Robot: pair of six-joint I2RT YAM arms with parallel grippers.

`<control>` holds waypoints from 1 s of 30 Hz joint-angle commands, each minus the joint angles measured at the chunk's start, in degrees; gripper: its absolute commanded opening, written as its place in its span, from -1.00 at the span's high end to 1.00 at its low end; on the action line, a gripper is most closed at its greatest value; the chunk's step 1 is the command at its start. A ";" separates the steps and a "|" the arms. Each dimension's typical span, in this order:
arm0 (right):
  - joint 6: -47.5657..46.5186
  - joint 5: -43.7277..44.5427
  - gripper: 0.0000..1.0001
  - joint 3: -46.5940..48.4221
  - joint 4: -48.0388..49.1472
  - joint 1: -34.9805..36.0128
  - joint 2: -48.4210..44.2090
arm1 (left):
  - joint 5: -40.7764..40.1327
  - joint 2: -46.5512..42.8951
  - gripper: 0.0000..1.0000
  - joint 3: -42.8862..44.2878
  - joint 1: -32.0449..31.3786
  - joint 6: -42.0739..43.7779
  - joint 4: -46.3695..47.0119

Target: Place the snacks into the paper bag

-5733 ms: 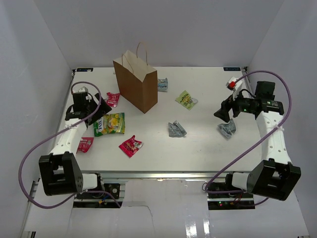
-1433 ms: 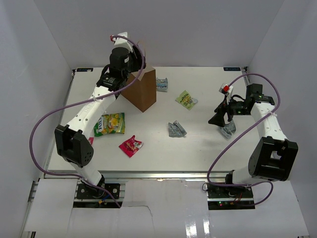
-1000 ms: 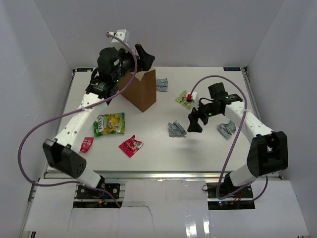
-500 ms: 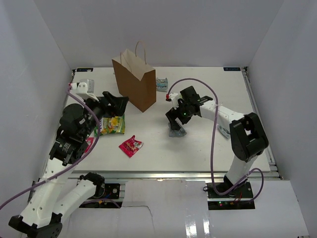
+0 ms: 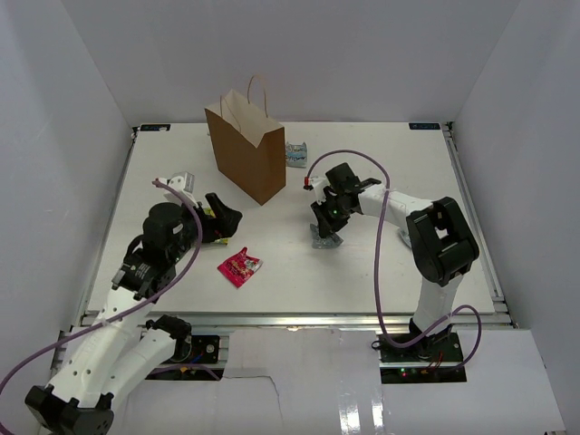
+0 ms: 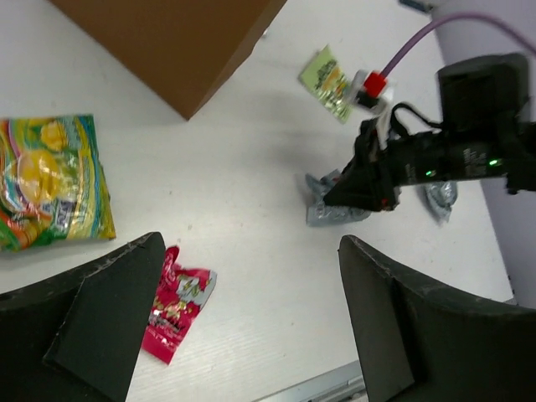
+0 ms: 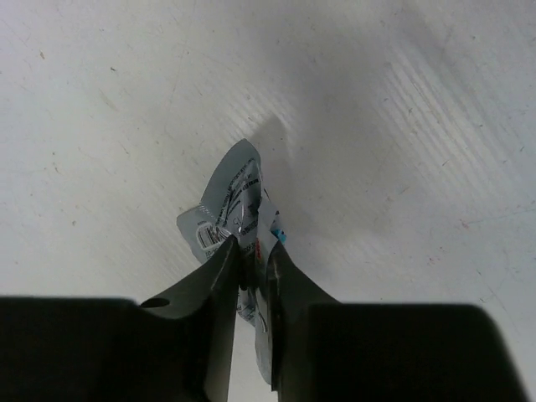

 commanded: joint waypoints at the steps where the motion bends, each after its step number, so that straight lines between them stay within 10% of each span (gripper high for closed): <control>1: 0.24 -2.02 0.66 0.82 0.54 0.17 -0.43 | 0.84 0.49 -0.91 -3.00 0.13 -1.77 -2.06; 13: -15.95 -15.83 0.85 24.49 3.16 -1.23 -9.51 | 5.14 3.30 -0.91 -12.50 0.13 -3.61 -4.08; 20: 0.31 2.93 0.85 48.78 20.02 3.14 2.01 | 6.55 6.91 -0.91 -13.12 0.13 -5.02 -4.17; 30: 1.11 23.01 0.85 54.52 37.45 10.63 12.39 | 7.08 5.68 -0.96 -14.70 0.13 -9.42 -4.87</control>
